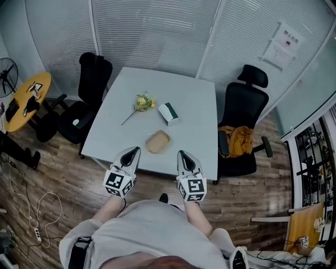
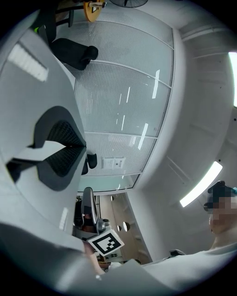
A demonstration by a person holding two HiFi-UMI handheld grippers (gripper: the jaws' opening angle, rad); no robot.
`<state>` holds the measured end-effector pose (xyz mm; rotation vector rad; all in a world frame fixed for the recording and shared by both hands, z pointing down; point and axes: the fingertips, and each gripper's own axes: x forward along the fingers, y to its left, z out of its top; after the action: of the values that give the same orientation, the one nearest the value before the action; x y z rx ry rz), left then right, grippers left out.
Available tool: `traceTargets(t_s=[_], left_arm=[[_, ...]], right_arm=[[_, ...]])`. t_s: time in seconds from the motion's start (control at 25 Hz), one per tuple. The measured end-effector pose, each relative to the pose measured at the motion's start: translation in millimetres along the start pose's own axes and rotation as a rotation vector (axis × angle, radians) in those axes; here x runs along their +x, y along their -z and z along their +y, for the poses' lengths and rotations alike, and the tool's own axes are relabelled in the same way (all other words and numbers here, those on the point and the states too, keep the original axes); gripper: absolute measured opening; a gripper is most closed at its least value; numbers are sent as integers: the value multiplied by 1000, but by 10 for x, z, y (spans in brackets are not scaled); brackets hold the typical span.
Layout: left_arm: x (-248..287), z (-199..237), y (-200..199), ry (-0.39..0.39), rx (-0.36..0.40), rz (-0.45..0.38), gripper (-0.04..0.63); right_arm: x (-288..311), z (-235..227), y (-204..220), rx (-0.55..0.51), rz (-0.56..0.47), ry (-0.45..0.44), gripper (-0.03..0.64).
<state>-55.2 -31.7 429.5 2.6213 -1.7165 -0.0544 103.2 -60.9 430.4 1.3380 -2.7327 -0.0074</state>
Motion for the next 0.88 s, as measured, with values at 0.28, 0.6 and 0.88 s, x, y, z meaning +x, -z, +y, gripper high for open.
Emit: traceTargets(t_s=[0.28, 0.6, 0.88], left_arm=[[643, -54, -30, -41, 10, -8, 11], [1014, 138, -32, -42, 26, 6, 11], [1248, 443, 12, 18, 19, 18, 11]], right_arm=[[330, -589, -29, 0, -16, -54, 9], [658, -829, -33, 20, -13, -56, 9], [926, -798, -97, 21, -7, 1, 9]])
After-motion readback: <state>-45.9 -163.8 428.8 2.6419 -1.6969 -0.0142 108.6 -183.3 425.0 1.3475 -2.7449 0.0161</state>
